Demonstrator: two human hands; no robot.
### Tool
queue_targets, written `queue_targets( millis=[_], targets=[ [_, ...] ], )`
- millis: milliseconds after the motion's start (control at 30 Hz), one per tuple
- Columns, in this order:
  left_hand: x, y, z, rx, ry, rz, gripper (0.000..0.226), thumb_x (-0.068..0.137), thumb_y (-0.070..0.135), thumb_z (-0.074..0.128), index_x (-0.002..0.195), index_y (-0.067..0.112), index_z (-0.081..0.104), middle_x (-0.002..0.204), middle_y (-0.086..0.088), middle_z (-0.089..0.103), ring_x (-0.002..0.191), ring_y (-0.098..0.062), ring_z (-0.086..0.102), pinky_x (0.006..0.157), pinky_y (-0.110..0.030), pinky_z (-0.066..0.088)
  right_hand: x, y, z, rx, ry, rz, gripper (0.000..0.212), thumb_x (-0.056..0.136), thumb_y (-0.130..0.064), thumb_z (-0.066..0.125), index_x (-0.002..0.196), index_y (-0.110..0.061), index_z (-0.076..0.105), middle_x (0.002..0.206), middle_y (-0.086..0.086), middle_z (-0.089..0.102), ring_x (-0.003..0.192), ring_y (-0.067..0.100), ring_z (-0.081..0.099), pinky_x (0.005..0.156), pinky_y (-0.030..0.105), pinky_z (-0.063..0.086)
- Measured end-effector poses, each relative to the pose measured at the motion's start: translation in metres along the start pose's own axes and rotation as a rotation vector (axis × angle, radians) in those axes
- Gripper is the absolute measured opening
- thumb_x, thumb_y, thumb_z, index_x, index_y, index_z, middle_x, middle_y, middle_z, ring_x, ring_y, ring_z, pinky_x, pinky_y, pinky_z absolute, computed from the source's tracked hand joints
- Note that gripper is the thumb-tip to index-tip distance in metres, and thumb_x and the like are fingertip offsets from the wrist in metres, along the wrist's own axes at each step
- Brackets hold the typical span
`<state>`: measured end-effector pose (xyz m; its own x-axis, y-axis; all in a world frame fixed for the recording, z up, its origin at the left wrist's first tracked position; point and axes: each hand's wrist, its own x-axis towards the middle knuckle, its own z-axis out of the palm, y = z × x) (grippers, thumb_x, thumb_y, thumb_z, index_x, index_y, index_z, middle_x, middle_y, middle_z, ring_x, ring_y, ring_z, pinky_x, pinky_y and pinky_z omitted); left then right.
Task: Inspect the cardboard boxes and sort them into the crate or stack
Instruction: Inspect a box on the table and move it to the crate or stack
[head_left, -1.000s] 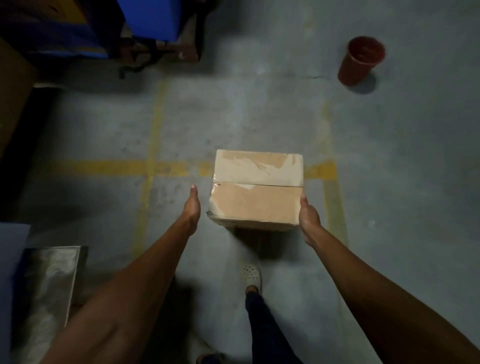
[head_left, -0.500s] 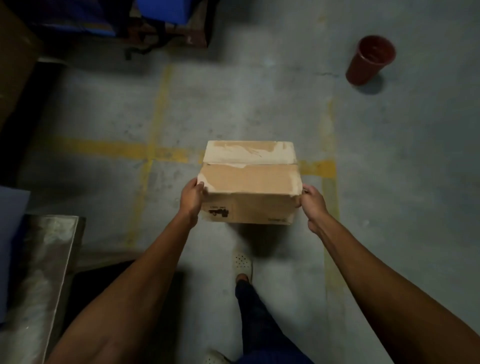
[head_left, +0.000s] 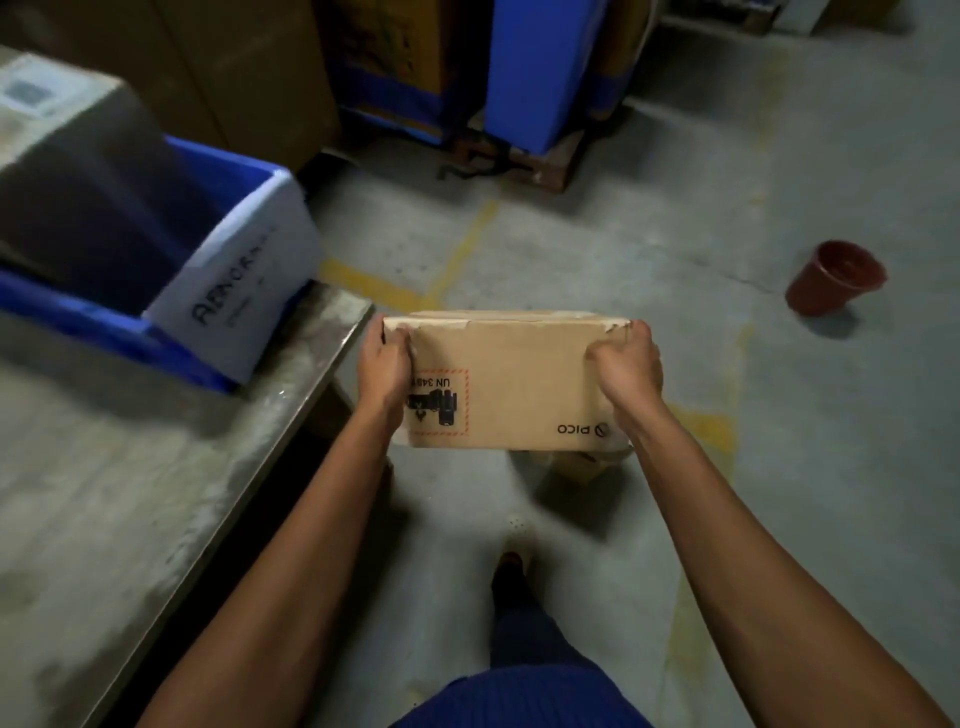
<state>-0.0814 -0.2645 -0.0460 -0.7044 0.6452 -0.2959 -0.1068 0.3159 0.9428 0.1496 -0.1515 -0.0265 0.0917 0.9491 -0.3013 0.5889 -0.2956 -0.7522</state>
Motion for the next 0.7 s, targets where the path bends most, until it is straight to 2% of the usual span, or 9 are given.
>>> queue_targets(
  millis=[100, 133, 200, 267, 333, 400, 500, 567, 700],
  targets=[
    [-0.032, 0.004, -0.072, -0.012, 0.136, 0.030, 0.027, 0.101, 0.029, 0.046, 0.126, 0.020, 0.052, 0.111, 0.001, 0.064, 0.080, -0.004, 0.062, 0.058, -0.018, 0.047, -0.048, -0.024, 0.017, 0.006, -0.095, -0.113, 0.065, 0.063, -0.037, 0.053, 0.128, -0.032, 0.051, 0.119, 0.002, 0.061, 0.104, 0.028, 0.061, 0.091, 0.049, 0.053],
    [-0.042, 0.005, -0.095, -0.008, 0.189, 0.047, 0.036, 0.101, 0.030, 0.046, 0.135, 0.019, 0.050, 0.115, 0.002, 0.063, 0.078, -0.001, 0.062, 0.058, -0.017, 0.047, -0.063, -0.032, 0.024, 0.007, -0.129, -0.150, 0.062, 0.063, -0.039, 0.054, 0.125, -0.034, 0.053, 0.117, 0.001, 0.061, 0.102, 0.026, 0.061, 0.090, 0.049, 0.054],
    [-0.065, 0.006, -0.140, 0.002, 0.301, 0.067, 0.048, 0.100, 0.039, 0.044, 0.144, 0.020, 0.045, 0.135, -0.002, 0.058, 0.097, -0.002, 0.063, 0.075, -0.024, 0.053, -0.097, -0.050, 0.040, -0.003, -0.184, -0.227, 0.056, 0.062, -0.043, 0.054, 0.118, -0.036, 0.055, 0.114, 0.000, 0.062, 0.101, 0.026, 0.060, 0.089, 0.048, 0.053],
    [-0.091, 0.007, -0.183, 0.012, 0.421, 0.083, 0.059, 0.097, 0.057, 0.035, 0.146, 0.026, 0.043, 0.145, -0.001, 0.052, 0.123, -0.017, 0.055, 0.103, -0.042, 0.046, -0.128, -0.067, 0.063, -0.020, -0.233, -0.304, 0.057, 0.058, -0.050, 0.052, 0.113, -0.036, 0.056, 0.112, 0.000, 0.063, 0.103, 0.029, 0.059, 0.090, 0.048, 0.052],
    [-0.118, 0.005, -0.221, -0.021, 0.520, 0.030, 0.076, 0.084, 0.076, 0.024, 0.138, 0.028, 0.047, 0.134, -0.005, 0.060, 0.117, -0.025, 0.061, 0.102, -0.052, 0.047, -0.161, -0.082, 0.088, -0.048, -0.299, -0.365, 0.060, 0.054, -0.056, 0.048, 0.110, -0.036, 0.055, 0.111, 0.001, 0.063, 0.104, 0.031, 0.058, 0.092, 0.049, 0.051],
    [-0.142, -0.006, -0.262, -0.083, 0.620, -0.017, 0.076, 0.082, 0.081, 0.020, 0.129, 0.031, 0.052, 0.117, -0.006, 0.069, 0.101, -0.025, 0.068, 0.092, -0.051, 0.054, -0.193, -0.097, 0.115, -0.086, -0.360, -0.433, 0.058, 0.058, -0.056, 0.050, 0.113, -0.036, 0.054, 0.112, 0.004, 0.062, 0.106, 0.034, 0.056, 0.093, 0.050, 0.050],
    [-0.174, -0.025, -0.318, -0.131, 0.755, -0.063, 0.079, 0.075, 0.089, 0.015, 0.124, 0.040, 0.052, 0.114, -0.006, 0.069, 0.101, -0.030, 0.067, 0.095, -0.054, 0.052, -0.240, -0.116, 0.150, -0.106, -0.489, -0.546, 0.068, 0.061, -0.054, 0.053, 0.128, -0.040, 0.051, 0.122, 0.004, 0.060, 0.111, 0.032, 0.055, 0.096, 0.049, 0.049],
    [-0.197, -0.032, -0.345, -0.122, 0.850, -0.056, 0.070, 0.077, 0.086, 0.014, 0.117, 0.042, 0.052, 0.106, -0.002, 0.067, 0.098, -0.030, 0.066, 0.093, -0.056, 0.052, -0.270, -0.125, 0.171, -0.095, -0.599, -0.615, 0.076, 0.065, -0.050, 0.058, 0.139, -0.040, 0.046, 0.130, 0.001, 0.057, 0.116, 0.027, 0.053, 0.101, 0.047, 0.047],
    [-0.226, -0.036, -0.378, -0.124, 1.011, -0.041, 0.041, 0.099, 0.064, 0.021, 0.107, 0.034, 0.048, 0.088, 0.012, 0.055, 0.091, -0.023, 0.060, 0.088, -0.049, 0.052, -0.310, -0.142, 0.214, -0.054, -0.752, -0.691, 0.076, 0.064, -0.054, 0.058, 0.138, -0.038, 0.048, 0.130, 0.005, 0.057, 0.119, 0.029, 0.054, 0.103, 0.051, 0.045]
  ],
)
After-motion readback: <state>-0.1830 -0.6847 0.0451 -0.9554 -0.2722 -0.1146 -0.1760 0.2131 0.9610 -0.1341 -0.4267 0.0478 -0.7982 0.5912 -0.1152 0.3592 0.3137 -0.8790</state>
